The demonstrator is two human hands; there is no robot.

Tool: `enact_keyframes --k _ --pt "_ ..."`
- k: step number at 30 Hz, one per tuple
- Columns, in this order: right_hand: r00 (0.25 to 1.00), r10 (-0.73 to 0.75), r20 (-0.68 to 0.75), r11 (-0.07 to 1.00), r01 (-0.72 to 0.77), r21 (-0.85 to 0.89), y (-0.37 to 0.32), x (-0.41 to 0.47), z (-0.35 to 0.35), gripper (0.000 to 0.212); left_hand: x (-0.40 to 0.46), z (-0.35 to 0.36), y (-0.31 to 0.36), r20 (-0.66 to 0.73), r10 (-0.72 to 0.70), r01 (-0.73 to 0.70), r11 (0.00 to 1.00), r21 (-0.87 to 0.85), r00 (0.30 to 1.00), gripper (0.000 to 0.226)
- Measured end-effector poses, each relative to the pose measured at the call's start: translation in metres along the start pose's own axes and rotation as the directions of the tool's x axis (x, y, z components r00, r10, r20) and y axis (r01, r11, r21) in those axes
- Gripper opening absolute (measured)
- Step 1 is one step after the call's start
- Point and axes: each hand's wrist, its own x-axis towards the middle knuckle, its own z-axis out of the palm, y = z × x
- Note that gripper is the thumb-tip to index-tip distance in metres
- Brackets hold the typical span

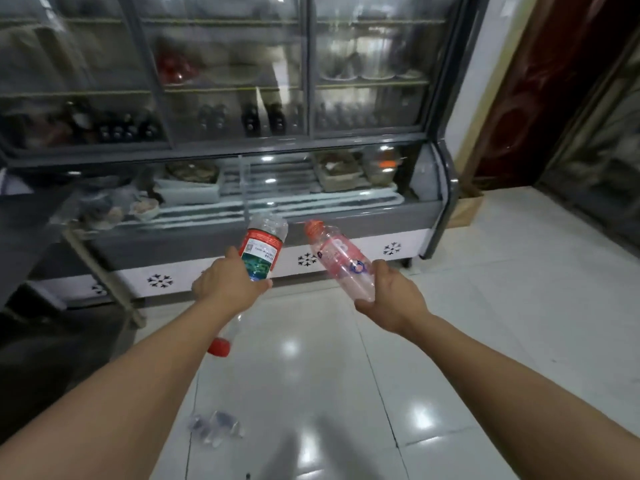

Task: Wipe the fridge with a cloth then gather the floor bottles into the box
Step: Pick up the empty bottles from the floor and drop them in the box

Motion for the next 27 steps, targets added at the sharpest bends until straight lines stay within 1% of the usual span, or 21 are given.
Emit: enact_keyframes --k 3,6,9,13,15,18,23,27 --pt "0.996 0.072 -0.06 0.997 -0.071 0.022 0.067 -0.007 -0.035 0.06 -0.005 0.017 0.075 0.01 0.081 -0.08 0.997 -0.012 0.997 0.069" --pt "0.984 0.149 -0.098 0.989 -0.149 0.003 0.144 -0.014 -0.069 0.063 -0.014 0.04 0.157 0.017 0.148 -0.147 0.988 -0.039 0.989 0.07" --pt "0.969 0.208 -0.135 0.977 -0.213 -0.021 0.226 -0.018 -0.103 0.061 -0.027 0.069 0.24 0.017 0.202 -0.2 0.978 -0.058 0.979 0.068" --pt "0.942 0.294 -0.159 0.949 -0.308 -0.069 0.33 -0.03 -0.148 0.061 -0.046 0.106 0.342 0.048 0.303 -0.299 0.951 -0.073 0.952 0.071" --pt "0.926 0.334 -0.176 0.933 -0.351 -0.075 0.375 -0.032 -0.168 0.061 -0.053 0.123 0.389 0.061 0.344 -0.339 0.938 -0.069 0.937 0.067" --pt "0.9 0.381 -0.214 0.915 -0.4 -0.052 0.432 -0.028 -0.192 0.061 -0.055 0.145 0.452 0.064 0.396 -0.394 0.918 -0.043 0.916 0.063" --pt "0.874 0.432 -0.221 0.891 -0.451 -0.044 0.506 0.002 -0.215 0.061 -0.035 0.18 0.546 0.091 0.474 -0.476 0.88 0.005 0.876 0.067" --pt "0.86 0.451 -0.239 0.877 -0.477 -0.062 0.559 0.047 -0.237 0.06 0.007 0.207 0.622 0.132 0.508 -0.508 0.86 -0.037 0.851 0.067"
